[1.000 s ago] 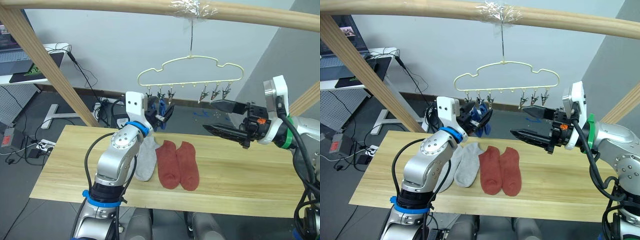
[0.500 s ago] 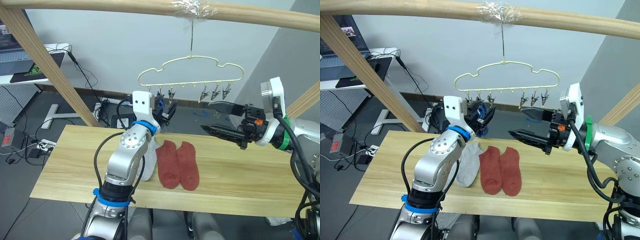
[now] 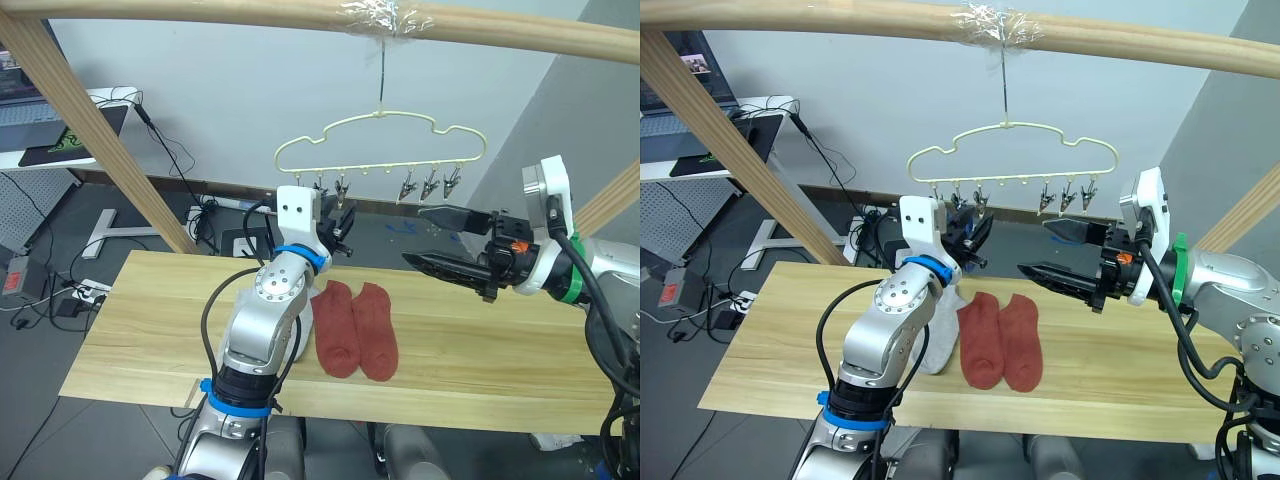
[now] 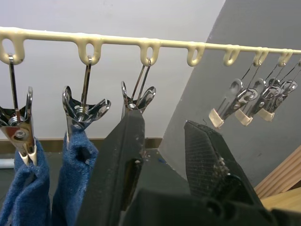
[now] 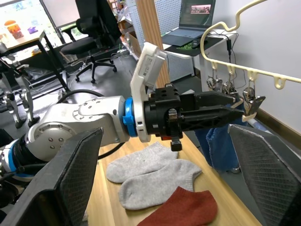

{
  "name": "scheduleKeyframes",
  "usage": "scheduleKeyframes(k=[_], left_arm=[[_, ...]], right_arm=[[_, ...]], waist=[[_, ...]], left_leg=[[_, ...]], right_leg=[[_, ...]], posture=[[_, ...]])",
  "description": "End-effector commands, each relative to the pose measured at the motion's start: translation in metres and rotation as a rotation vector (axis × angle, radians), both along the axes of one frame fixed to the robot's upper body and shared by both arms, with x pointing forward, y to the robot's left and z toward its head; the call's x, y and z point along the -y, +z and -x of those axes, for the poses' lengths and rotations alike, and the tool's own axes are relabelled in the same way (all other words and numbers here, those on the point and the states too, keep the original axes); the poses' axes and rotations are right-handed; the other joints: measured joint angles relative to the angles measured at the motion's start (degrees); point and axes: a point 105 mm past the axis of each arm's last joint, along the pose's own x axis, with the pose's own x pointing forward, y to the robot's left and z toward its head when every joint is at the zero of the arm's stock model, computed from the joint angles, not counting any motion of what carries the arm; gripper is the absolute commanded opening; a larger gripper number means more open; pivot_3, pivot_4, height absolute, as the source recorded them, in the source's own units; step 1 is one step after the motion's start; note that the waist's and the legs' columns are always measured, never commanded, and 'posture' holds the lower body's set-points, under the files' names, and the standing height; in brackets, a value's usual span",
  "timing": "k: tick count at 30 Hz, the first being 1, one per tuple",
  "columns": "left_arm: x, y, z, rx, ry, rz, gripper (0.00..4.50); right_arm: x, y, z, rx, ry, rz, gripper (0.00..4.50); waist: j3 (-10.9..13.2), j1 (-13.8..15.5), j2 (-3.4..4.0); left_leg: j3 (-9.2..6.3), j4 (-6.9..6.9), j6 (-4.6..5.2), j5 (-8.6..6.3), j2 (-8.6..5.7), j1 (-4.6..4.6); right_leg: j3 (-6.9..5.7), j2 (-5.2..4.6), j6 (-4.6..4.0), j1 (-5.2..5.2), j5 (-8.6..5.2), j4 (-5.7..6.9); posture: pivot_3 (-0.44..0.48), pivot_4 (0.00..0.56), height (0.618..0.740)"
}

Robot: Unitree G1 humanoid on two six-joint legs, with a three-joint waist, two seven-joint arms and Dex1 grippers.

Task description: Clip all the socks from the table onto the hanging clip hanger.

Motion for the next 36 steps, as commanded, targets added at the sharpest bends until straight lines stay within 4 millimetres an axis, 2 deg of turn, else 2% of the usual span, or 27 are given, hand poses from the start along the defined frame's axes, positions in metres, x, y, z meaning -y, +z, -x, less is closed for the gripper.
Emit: scheduleKeyframes(k=[1, 8, 24, 36], left_arm=[[0.0, 0.008, 0.003, 0.048, 0.026, -0.009, 1.79], [-0.004, 0.006, -0.005, 0.041, 0.104, -0.041, 1.79], [0.001, 0.005, -0.016, 0.018, 0.092, -0.019, 1.79], [0.007, 0.022, -0.034, 0.061, 0.111, -0.006, 1.79]], right_arm=[[-0.001, 0.005, 0.005, 0.032, 0.005, 0.011, 4.48], [-0.001, 0.004, 0.004, 0.032, -0.006, 0.012, 4.48], [-0.001, 0.004, 0.002, 0.037, -0.025, 0.01, 4.48], [-0.001, 0.003, 0.003, 0.034, -0.034, 0.008, 4.48]], waist=[[0.0, 0.0, 0.0], [0.01, 0.01, -0.01], [0.02, -0.02, -0.01], [0.04, -0.05, -0.02]], left_leg=[[0.0, 0.0, 0.0, 0.0, 0.0, 0.0], [0.0, 0.0, 0.0, 0.0, 0.0, 0.01], [0.0, -0.02, 0.01, 0.0, 0.0, 0.01], [0.01, -0.03, 0.02, 0.01, 0.0, 0.01]], right_leg=[[0.0, 0.0, 0.0, 0.0, 0.0, 0.0], [0.0, 0.0, 0.0, 0.02, 0.0, -0.01], [0.0, 0.01, 0.0, 0.02, 0.0, -0.03], [0.0, 0.02, 0.01, 0.03, 0.0, -0.06]], posture=[[-0.049, 0.247, 0.74], [-0.049, 0.247, 0.74], [-0.067, 0.244, 0.74], [-0.076, 0.246, 0.74]])
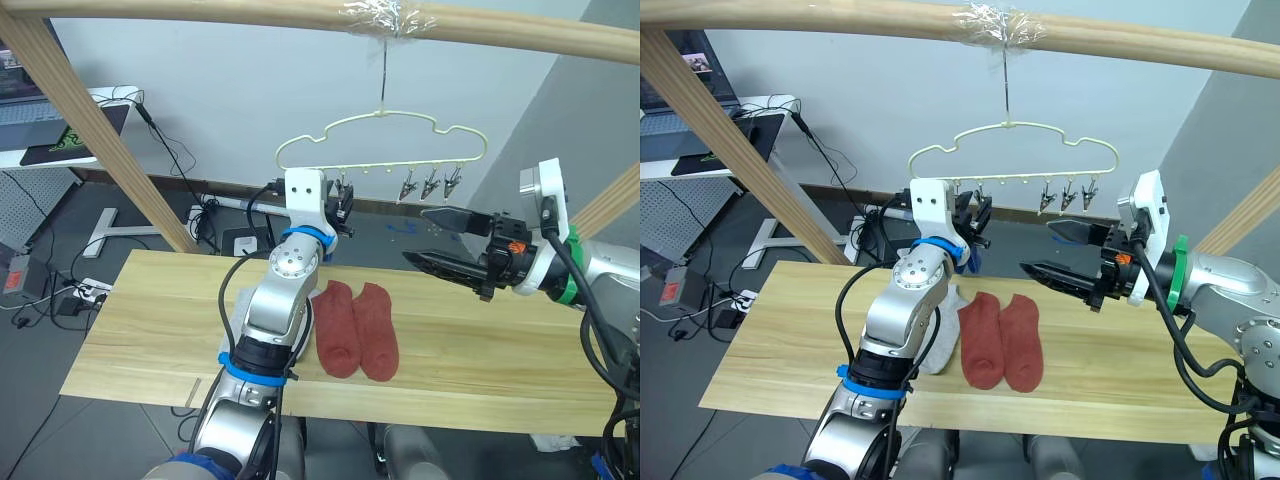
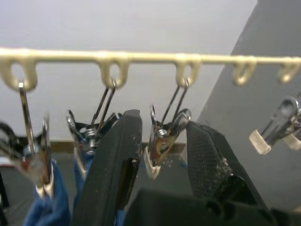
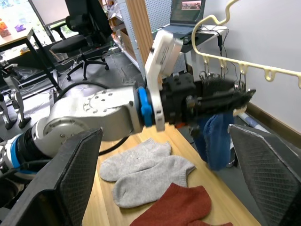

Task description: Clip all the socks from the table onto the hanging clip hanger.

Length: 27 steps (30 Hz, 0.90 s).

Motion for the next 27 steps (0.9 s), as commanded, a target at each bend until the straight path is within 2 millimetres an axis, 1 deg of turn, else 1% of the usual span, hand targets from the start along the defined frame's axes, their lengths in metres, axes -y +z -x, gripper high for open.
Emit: scheduleKeyframes(k=[1, 12, 23, 26, 27], left_arm=[[0.006, 0.016, 0.0, 0.059, -0.006, 0.015, 1.79], [0.012, 0.027, -0.006, 0.077, -0.005, 0.049, 1.79], [0.013, 0.029, -0.009, 0.079, 0.0, 0.062, 1.79], [0.012, 0.029, -0.009, 0.077, 0.002, 0.063, 1.24], [0.012, 0.029, -0.009, 0.074, 0.002, 0.063, 0.97]], right_arm=[[-0.004, 0.007, 0.007, 0.046, 0.023, -0.002, 4.48], [-0.006, 0.006, 0.007, 0.045, 0.018, -0.003, 4.48], [-0.006, 0.005, 0.007, 0.04, 0.012, -0.006, 4.48], [-0.006, 0.005, 0.007, 0.04, 0.01, -0.006, 4.48], [-0.007, 0.005, 0.007, 0.04, 0.01, -0.007, 4.48]], waist=[[0.01, -0.04, 0.0], [0.02, -0.06, -0.01], [0.04, -0.11, -0.02], [0.05, -0.12, -0.03], [0.05, -0.13, -0.03]], left_leg=[[0.0, 0.0, 0.0, 0.0, 0.0, 0.0], [0.0, 0.0, 0.0, 0.0, 0.0, 0.0], [0.0, 0.0, 0.0, 0.0, -0.01, 0.0], [0.0, 0.0, 0.0, 0.0, 0.0, 0.0], [0.0, 0.0, 0.0, 0.0, 0.0, 0.0]], right_leg=[[0.0, 0.0, 0.0, 0.0, 0.0, 0.0], [0.0, 0.0, 0.0, 0.0, 0.0, -0.01], [0.0, 0.0, 0.01, 0.0, 0.0, -0.01], [0.0, 0.0, 0.01, 0.0, 0.0, -0.01], [0.0, 0.0, 0.01, 0.0, 0.0, -0.01]], posture=[[-0.076, 0.246, 0.74], [-0.078, 0.245, 0.74], [-0.08, 0.248, 0.74], [-0.082, 0.25, 0.74], [-0.082, 0.25, 0.74]])
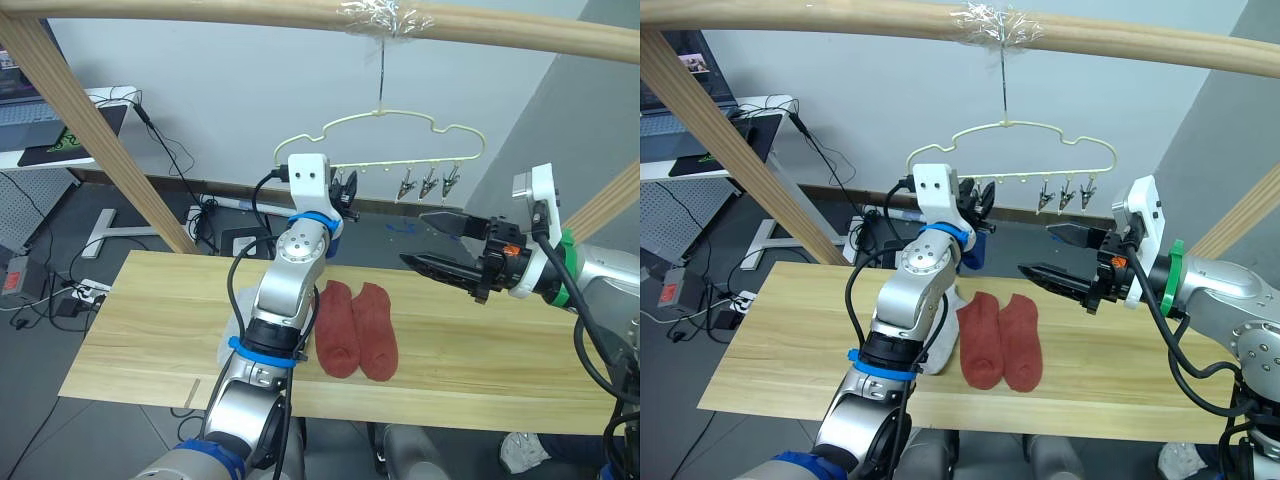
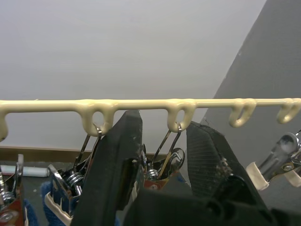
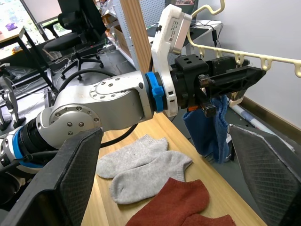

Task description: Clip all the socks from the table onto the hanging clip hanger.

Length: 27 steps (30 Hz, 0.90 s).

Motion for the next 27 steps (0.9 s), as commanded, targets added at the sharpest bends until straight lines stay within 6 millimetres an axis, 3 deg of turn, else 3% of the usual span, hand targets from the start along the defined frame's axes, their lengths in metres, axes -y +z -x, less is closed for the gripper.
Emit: scheduleKeyframes(k=[1, 5, 16, 27], left_arm=[[0.005, 0.015, 0.002, 0.051, -0.006, 0.016, 0.74], [0.005, 0.014, 0.003, 0.049, -0.01, 0.013, 0.03], [0.002, 0.02, 0.008, 0.018, -0.096, 0.071, 0.02], [-0.018, 0.045, 0.023, -0.124, -0.275, 0.279, 0.02]], right_arm=[[-0.005, 0.009, 0.008, 0.05, 0.031, -0.014, 4.48], [-0.005, 0.008, 0.008, 0.049, 0.03, -0.015, 4.48], [-0.007, 0.005, 0.004, 0.03, 0.018, -0.01, 4.48], [-0.009, -0.035, -0.031, -0.087, -0.185, 0.088, 4.48]], waist=[[0.0, 0.0, 0.0], [0.0, -0.01, 0.0], [0.01, -0.01, 0.0], [0.29, -0.53, -0.03]], left_leg=[[0.0, 0.0, 0.0, 0.0, 0.0, 0.0], [0.0, 0.0, 0.0, 0.0, 0.0, 0.0], [0.0, 0.0, 0.0, 0.0, 0.0, 0.0], [-0.02, 0.0, -0.01, 0.0, 0.03, 0.0]], right_leg=[[0.0, 0.0, 0.0, 0.0, 0.0, 0.0], [0.0, 0.0, 0.0, 0.0, 0.0, 0.0], [0.0, 0.0, 0.0, 0.0, 0.0, 0.0], [-0.01, 0.02, 0.02, 0.0, -0.01, 0.01]], posture=[[-0.082, 0.25, 0.74], [-0.077, 0.249, 0.74], [-0.069, 0.248, 0.74], [-0.05, 0.27, 0.74]])
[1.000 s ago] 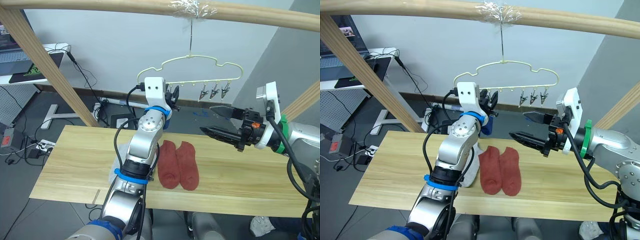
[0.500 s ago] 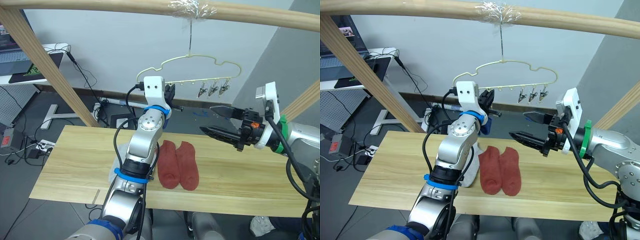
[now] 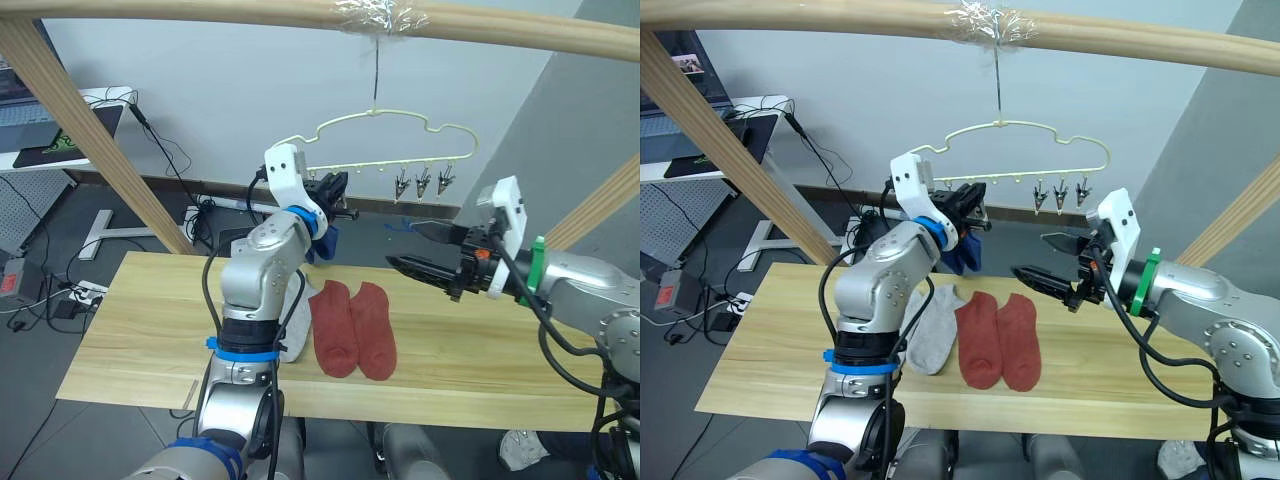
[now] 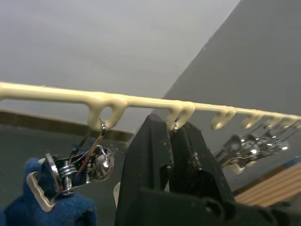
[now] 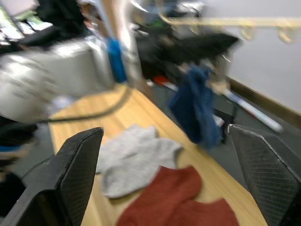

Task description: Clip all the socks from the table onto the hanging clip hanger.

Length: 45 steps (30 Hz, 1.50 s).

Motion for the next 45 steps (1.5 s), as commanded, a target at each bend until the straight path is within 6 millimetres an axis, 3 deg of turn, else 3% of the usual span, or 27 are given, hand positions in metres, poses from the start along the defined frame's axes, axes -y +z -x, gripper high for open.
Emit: scheduleKeyframes(k=[1, 5, 10, 17, 35, 45], left_arm=[[0.001, 0.035, 0.012, 0.086, -0.05, 0.059, 0.02], [0.003, 0.047, 0.018, 0.054, -0.108, 0.127, 0.02], [0.004, 0.053, 0.022, 0.029, -0.132, 0.175, 0.02], [0.007, 0.06, 0.025, -0.003, -0.17, 0.225, 0.02], [0.005, 0.06, 0.024, -0.023, -0.167, 0.221, 0.02], [0.005, 0.06, 0.025, -0.022, -0.162, 0.215, 0.02]], right_arm=[[0.0, -0.003, -0.008, 0.017, -0.056, 0.041, 4.48], [0.001, -0.026, -0.02, -0.024, -0.146, 0.11, 4.48], [-0.003, -0.04, -0.023, -0.063, -0.183, 0.127, 4.49], [-0.007, -0.07, -0.03, -0.107, -0.248, 0.284, 4.49], [-0.03, -0.131, -0.048, -0.146, -0.314, 0.464, 4.49], [-0.032, -0.144, -0.062, -0.152, -0.362, 0.462, 4.49]], waist=[[0.09, -0.01, -0.01], [0.82, 0.06, -0.02], [1.88, 0.22, -0.01], [2.42, 0.47, 0.02], [3.07, 0.59, -0.07], [3.21, 0.58, -0.04]], left_leg=[[0.0, 0.0, 0.0, 0.0, 0.0, 0.0], [-0.02, -0.02, 0.0, 0.0, 0.01, -0.01], [-0.02, -0.02, -0.01, 0.0, 0.02, -0.04], [0.01, -0.06, -0.02, 0.0, 0.04, -0.12], [0.04, -0.06, -0.07, 0.02, 0.03, -0.13], [0.03, -0.08, -0.07, 0.01, 0.04, -0.13]], right_leg=[[0.0, 0.0, 0.0, 0.0, 0.0, -0.01], [-0.02, 0.0, 0.0, 0.0, 0.0, -0.04], [-0.01, -0.01, 0.0, -0.03, 0.0, -0.04], [-0.04, -0.03, 0.04, -0.15, -0.02, -0.04], [-0.02, -0.05, 0.05, -0.2, -0.03, -0.04], [-0.02, -0.05, 0.05, -0.21, -0.03, -0.04]], posture=[[-0.046, 0.278, 0.74], [-0.039, 0.299, 0.74], [-0.032, 0.312, 0.74], [-0.027, 0.321, 0.74], [-0.019, 0.329, 0.74], [-0.01, 0.332, 0.74]])
